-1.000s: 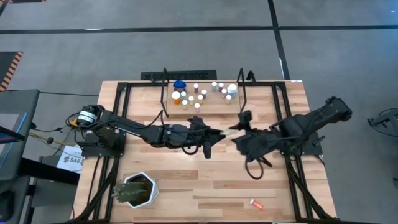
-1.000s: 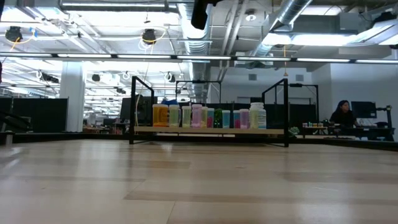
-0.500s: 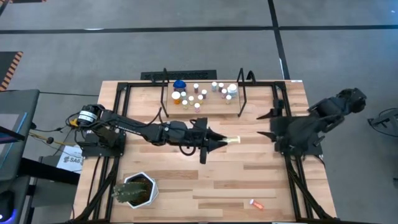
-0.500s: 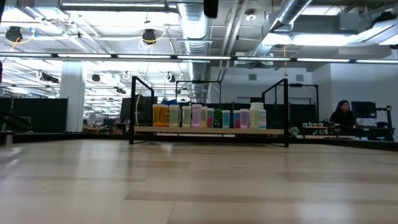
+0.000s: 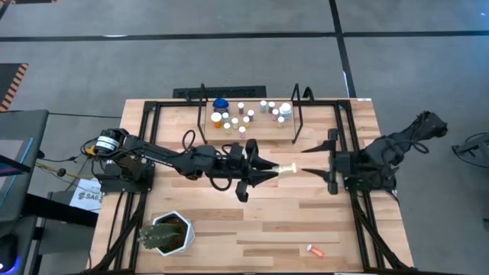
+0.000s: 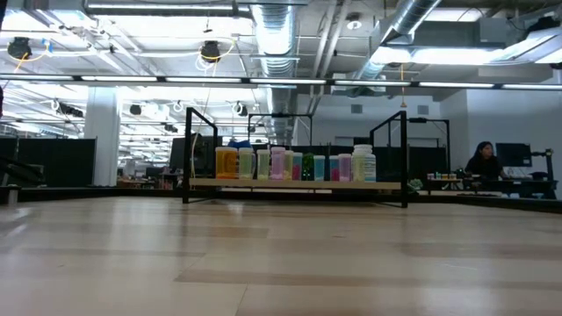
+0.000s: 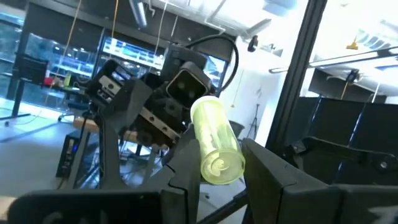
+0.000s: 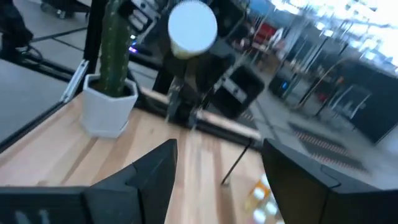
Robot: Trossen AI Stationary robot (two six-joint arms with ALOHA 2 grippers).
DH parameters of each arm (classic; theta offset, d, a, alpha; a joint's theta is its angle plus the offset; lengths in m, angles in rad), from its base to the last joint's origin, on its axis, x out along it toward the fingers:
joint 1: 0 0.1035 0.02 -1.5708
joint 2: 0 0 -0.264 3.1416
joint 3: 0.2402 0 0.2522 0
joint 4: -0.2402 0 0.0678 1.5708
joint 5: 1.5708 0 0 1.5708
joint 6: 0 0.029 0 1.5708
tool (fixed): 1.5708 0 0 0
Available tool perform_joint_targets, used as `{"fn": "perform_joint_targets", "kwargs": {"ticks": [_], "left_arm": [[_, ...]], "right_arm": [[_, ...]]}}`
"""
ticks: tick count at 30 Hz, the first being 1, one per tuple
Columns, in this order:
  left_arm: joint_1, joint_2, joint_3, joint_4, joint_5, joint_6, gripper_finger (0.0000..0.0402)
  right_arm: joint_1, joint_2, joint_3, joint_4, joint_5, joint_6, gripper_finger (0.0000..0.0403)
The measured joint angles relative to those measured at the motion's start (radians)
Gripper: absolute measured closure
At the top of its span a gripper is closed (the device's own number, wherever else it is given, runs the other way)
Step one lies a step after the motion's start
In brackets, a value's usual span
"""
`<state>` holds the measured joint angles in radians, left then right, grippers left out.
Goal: Pick and place medicine bottles onto shelf by color
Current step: Put the yellow pill bottle on the shelf
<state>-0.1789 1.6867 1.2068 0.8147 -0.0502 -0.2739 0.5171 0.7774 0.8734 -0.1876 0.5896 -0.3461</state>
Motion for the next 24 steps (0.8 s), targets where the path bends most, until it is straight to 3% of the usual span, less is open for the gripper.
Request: {"fn": "perform_joint_targets", "kwargs": {"ticks": [9, 15, 24], "left_arm": [[0.000, 0.000, 0.000, -0.006, 0.051, -0.068, 0.0321], [0.000, 0.000, 0.000, -0.067, 0.064, -0.132, 0.0321], [0.000, 0.000, 0.000, -0.080, 0.076, -0.133, 0.0321]], "right_arm": [[-0.002, 0.158, 0.028, 0.222, -0.007, -0.261, 0.0143], [-0.002, 0.231, 0.135, 0.138, -0.049, -0.254, 0.0143], [-0.001, 0.296, 0.240, -0.044, -0.170, -0.114, 0.0163]]}}
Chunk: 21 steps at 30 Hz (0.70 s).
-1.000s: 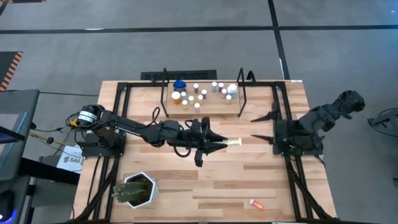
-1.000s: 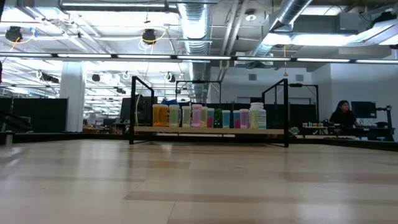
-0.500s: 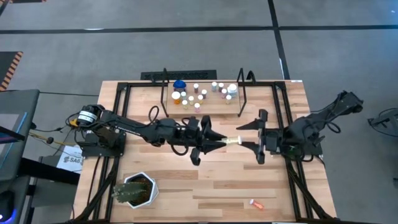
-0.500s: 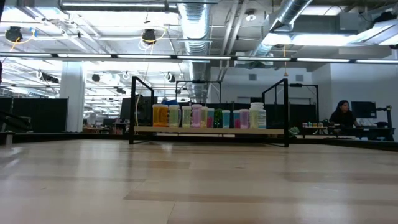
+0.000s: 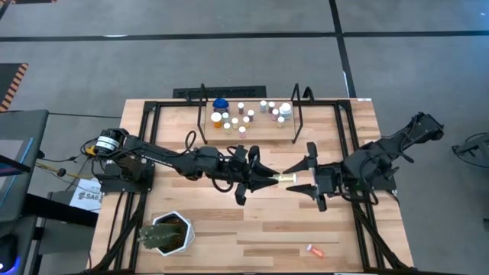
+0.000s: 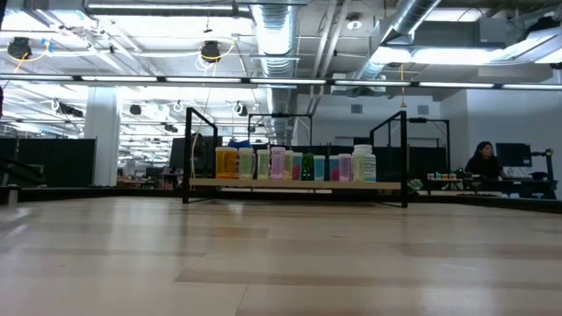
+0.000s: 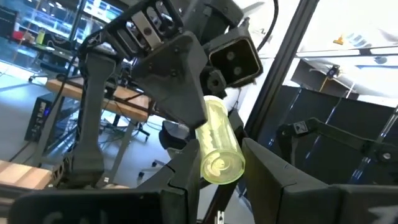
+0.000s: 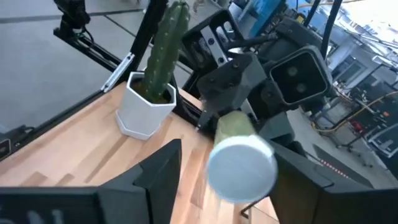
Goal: Pick and place medicine bottles onto shelf by color
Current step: Put the yellow pill bottle on the shelf
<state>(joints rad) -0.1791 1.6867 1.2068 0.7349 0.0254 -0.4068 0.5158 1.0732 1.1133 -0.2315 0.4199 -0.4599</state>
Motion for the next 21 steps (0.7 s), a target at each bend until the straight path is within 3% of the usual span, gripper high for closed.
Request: {"fn": "perform_joint_targets", "kwargs": {"ticks": [15, 21], "left_arm": [[0.000, 0.000, 0.000, -0.021, -0.003, 0.000, 0.0321], [0.000, 0.000, 0.000, -0.038, -0.005, -0.001, 0.0320]], "right_arm": [[0.001, -0.003, 0.000, 0.001, 0.001, 0.037, 0.0270], [-0.014, -0.003, 0.002, -0.018, 0.000, 0.071, 0.0285]]}}
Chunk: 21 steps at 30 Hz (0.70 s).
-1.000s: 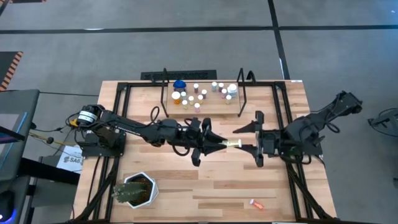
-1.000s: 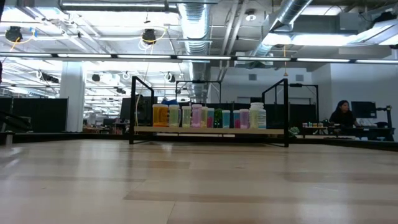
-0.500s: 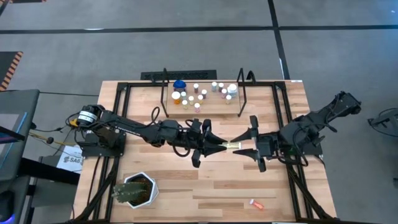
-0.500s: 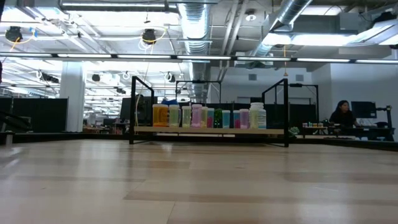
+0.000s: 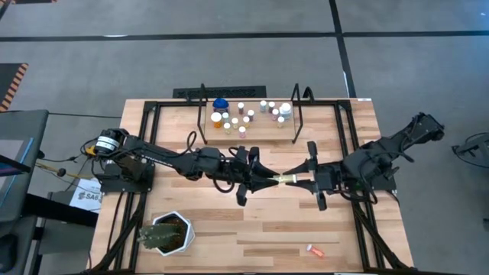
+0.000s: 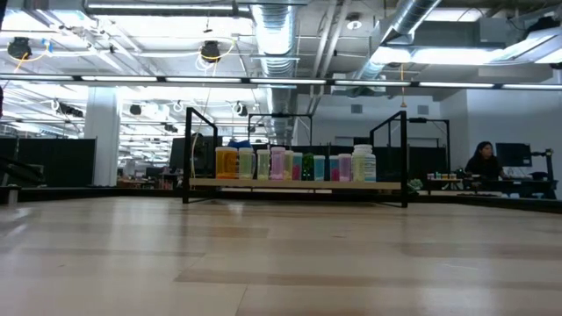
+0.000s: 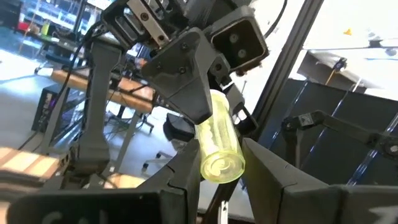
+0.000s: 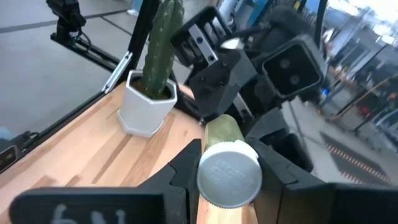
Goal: Pick and place medicine bottles onto shelf by color
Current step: Put the yellow pill bottle on the shelf
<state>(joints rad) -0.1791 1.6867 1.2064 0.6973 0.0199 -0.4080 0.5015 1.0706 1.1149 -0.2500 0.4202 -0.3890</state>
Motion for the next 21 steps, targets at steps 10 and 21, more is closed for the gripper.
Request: {"fn": "perform_joint_targets", "kwargs": {"ticks": [10, 21], "left_arm": [[0.027, -0.046, 0.000, -0.257, -0.016, -0.032, 0.0218], [0.009, -0.157, 0.001, -1.006, -0.155, -0.272, 0.0162]], "right_arm": [[-0.114, 0.002, 0.000, -0.152, -0.026, 0.140, 0.0280], [-0.457, 0.032, -0.001, -0.300, -0.160, 0.250, 0.0278]]}}
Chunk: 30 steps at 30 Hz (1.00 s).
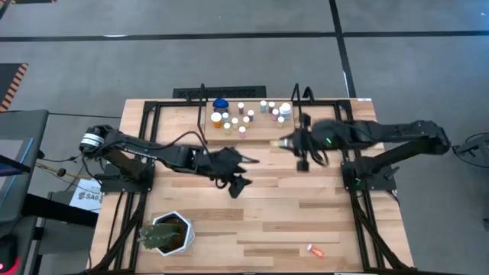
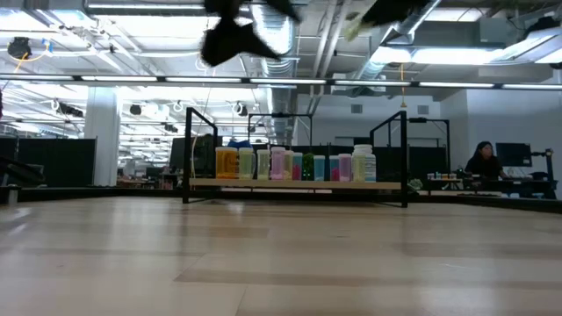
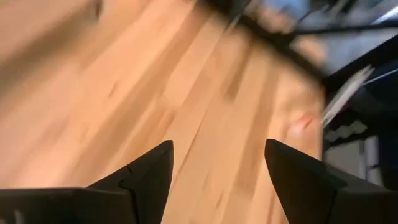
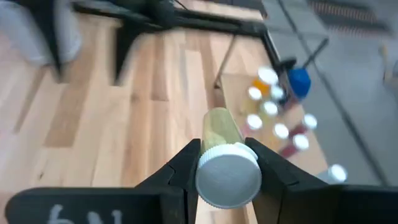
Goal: Pick and place medicine bottles onto shelf by color
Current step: Put the yellow pill bottle on the shelf
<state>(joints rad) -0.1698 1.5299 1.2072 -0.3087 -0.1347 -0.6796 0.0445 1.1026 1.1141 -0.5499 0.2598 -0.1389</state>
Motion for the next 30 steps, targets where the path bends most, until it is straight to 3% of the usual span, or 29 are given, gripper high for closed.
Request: {"fn": "perform_joint_targets", "kwargs": {"ticks": [6, 13, 20, 30], "left_arm": [[-0.062, 0.015, -0.001, -0.262, -0.029, -0.205, 0.0162], [-0.138, 0.022, -0.001, -0.339, -0.031, -0.325, 0.0161], [-0.194, 0.027, 0.000, -0.345, -0.031, -0.374, 0.0161], [-0.227, 0.027, 0.000, -0.357, -0.036, -0.442, 0.0161]], "right_arm": [[-0.267, 0.172, 0.031, -0.018, -0.221, 0.076, 0.0279], [-0.449, 0.455, 0.247, -0.210, -0.262, 0.086, 0.0279], [-0.520, 0.661, 0.391, -0.303, -0.289, 0.089, 0.0278], [-0.517, 0.861, 0.559, -0.407, -0.289, 0.087, 0.0275]]}}
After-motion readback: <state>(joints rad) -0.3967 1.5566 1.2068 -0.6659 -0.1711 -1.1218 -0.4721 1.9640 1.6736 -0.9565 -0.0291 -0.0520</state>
